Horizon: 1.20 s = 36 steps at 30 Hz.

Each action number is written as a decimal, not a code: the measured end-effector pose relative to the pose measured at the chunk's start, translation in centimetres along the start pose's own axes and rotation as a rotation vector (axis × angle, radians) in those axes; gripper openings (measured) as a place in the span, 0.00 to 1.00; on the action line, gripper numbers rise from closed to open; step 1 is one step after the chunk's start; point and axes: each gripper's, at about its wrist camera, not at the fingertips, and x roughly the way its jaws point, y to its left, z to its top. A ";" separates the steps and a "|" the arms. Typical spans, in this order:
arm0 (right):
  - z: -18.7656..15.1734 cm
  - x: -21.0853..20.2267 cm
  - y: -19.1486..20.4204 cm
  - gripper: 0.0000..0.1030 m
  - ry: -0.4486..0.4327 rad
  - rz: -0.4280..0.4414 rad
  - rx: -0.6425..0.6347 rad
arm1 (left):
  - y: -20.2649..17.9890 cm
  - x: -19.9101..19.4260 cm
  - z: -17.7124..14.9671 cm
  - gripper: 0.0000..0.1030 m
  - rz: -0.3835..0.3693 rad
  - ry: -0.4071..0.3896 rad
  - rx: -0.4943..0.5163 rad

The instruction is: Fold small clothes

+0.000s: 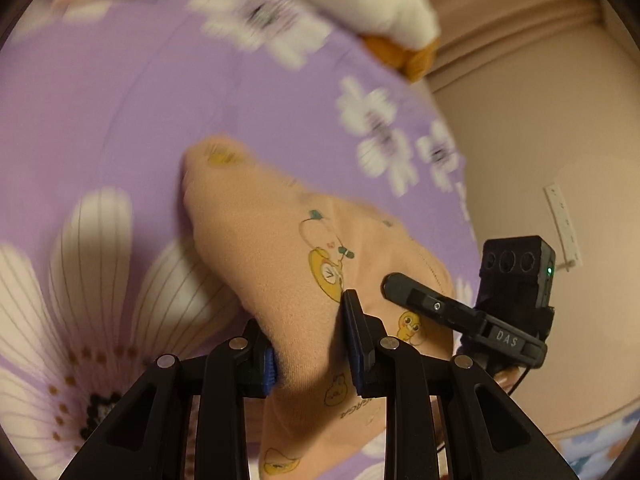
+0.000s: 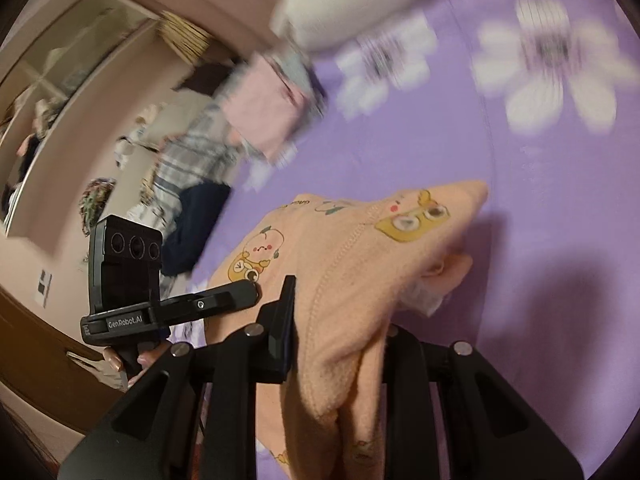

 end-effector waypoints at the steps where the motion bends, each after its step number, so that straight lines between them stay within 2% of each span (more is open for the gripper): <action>1: -0.3 0.7 -0.6 0.24 0.029 -0.004 0.017 | 0.8 0.6 -0.4 0.24 0.025 0.028 -0.024; 3: -1.5 2.0 -1.4 0.26 0.087 -0.039 0.028 | 1.7 1.2 -1.1 0.25 0.080 0.071 -0.047; 4: -2.2 2.4 -1.6 0.28 0.100 -0.069 0.023 | 1.9 0.9 -1.4 0.26 0.068 0.060 -0.046; 8: -3.2 1.7 -2.0 0.30 0.088 -0.089 0.037 | 1.9 -0.5 -2.2 0.30 0.103 0.034 -0.050; 9: -3.1 1.5 -2.1 0.31 0.092 -0.096 0.043 | 1.9 -0.8 -2.4 0.34 0.128 0.025 -0.050; 12: -3.2 0.5 -1.9 0.32 0.085 -0.151 0.039 | 1.1 -2.6 -3.6 0.35 0.196 -0.041 -0.025; 14: -3.7 -0.7 -0.5 0.33 0.049 -0.218 -0.025 | 0.3 -3.9 -5.0 0.35 0.231 -0.085 0.016; 16: -4.4 -1.6 1.0 0.35 0.027 -0.267 -0.093 | 0.3 -3.9 -6.1 0.35 0.202 -0.064 0.032; 17: -4.6 -1.7 1.0 0.39 0.034 -0.264 -0.110 | 0.5 -3.4 -6.4 0.35 0.171 -0.035 0.027; 18: -5.1 -1.6 1.3 0.48 0.063 -0.255 -0.127 | 1.4 -2.7 -7.1 0.35 0.120 0.026 -0.005; 20: -5.9 -1.4 1.0 0.51 0.094 -0.252 -0.133 | 2.6 -1.5 -8.0 0.35 0.082 0.091 -0.062; 22: -6.9 -1.1 -0.1 0.51 0.117 -0.254 -0.102 | 3.7 -1.7 -9.2 0.35 0.023 0.022 -0.104; 23: -7.3 -1.0 -0.7 0.51 0.119 -0.244 -0.081 | 3.6 -1.9 -9.6 0.35 0.009 0.014 -0.094; 24: -7.7 -1.2 -1.1 0.44 0.099 -0.216 -0.064 | 3.3 -1.9 -9.8 0.35 -0.008 0.031 -0.082; 25: -8.1 -1.5 -1.3 0.23 0.083 -0.192 -0.055 | 3.2 -1.8 -9.9 0.35 -0.040 0.056 -0.083; 26: -8.5 -1.5 -1.3 0.17 0.081 -0.178 -0.043 | 3.3 -1.7 -10.1 0.35 -0.071 0.073 -0.105; 29: -8.8 -1.7 -2.4 0.15 0.074 -0.121 0.058 | 3.5 -0.9 -10.6 0.27 -0.115 0.133 -0.148; 33: -9.8 -3.3 -1.6 0.15 0.065 -0.028 0.068 | 4.2 -1.8 -11.7 0.27 -0.111 0.121 -0.150; 34: -10.1 -3.5 -1.4 0.15 0.070 -0.040 0.059 | 4.5 -2.1 -11.8 0.23 -0.083 0.118 -0.161; 36: -10.7 -3.6 -1.5 0.15 0.092 -0.126 0.054 | 4.4 -2.1 -11.4 0.22 -0.029 0.115 -0.180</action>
